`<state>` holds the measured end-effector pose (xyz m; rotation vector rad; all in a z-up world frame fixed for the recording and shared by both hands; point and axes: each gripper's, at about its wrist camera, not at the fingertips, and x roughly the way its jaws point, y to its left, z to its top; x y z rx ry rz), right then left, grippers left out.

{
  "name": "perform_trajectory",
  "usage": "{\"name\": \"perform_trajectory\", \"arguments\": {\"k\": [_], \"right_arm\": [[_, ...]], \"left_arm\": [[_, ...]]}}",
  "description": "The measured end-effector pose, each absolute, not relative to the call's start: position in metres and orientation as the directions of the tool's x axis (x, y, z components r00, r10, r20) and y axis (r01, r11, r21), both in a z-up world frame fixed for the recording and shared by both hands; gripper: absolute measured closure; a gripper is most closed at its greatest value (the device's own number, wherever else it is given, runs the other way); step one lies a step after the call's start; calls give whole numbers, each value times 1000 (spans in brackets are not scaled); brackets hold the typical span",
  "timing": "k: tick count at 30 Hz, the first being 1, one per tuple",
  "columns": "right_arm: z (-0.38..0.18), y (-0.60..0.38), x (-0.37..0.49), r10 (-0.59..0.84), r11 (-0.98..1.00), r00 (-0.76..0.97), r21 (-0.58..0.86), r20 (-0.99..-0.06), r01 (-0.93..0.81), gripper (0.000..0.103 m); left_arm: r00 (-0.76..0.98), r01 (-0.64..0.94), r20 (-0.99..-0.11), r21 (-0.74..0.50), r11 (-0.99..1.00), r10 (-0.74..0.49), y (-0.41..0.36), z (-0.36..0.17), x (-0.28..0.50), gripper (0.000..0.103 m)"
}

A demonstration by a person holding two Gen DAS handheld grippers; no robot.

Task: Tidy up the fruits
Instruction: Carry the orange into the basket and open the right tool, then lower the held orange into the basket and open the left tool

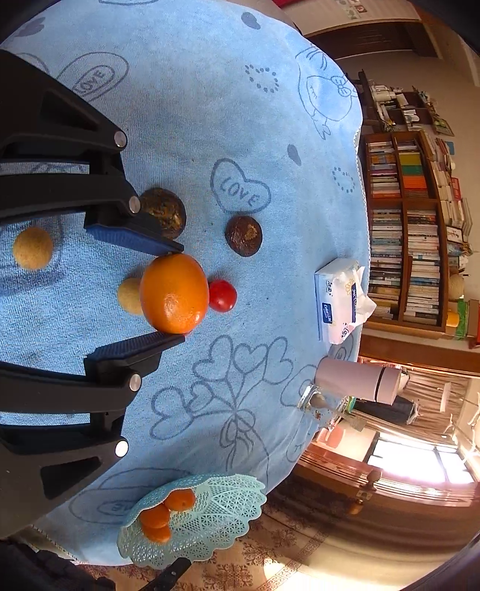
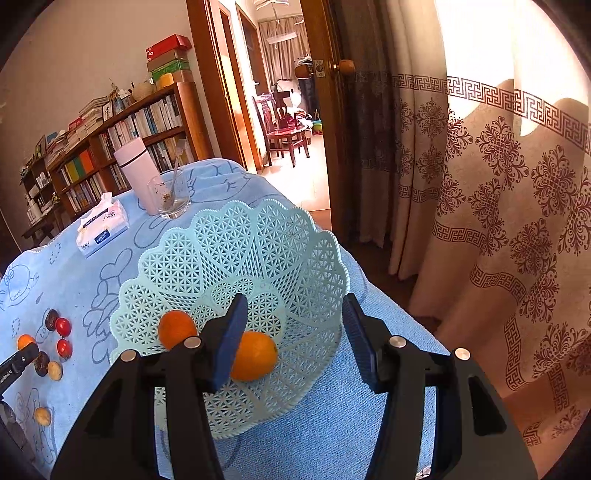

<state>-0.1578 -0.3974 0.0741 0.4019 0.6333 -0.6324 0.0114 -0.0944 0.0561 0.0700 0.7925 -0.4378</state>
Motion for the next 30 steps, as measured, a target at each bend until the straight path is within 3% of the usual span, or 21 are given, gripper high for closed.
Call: {"name": "perform_trajectory", "arguments": {"k": [14, 27, 28, 30], "right_arm": [[57, -415, -169, -450, 685, 613, 190, -649, 704, 48], [53, -415, -172, -461, 676, 617, 199, -637, 710, 43], [53, -415, -172, -461, 675, 617, 199, -637, 710, 43], [53, -415, -172, -461, 675, 617, 200, -638, 710, 43]], "left_arm": [[508, 609, -713, -101, 787, -484, -183, 62, -29, 60], [410, 702, -712, -153, 696, -570, -246, 63, -50, 60], [400, 704, -714, -162, 691, -575, -249, 62, -50, 60], [399, 700, -713, -170, 694, -576, -252, 60, -51, 45]]}}
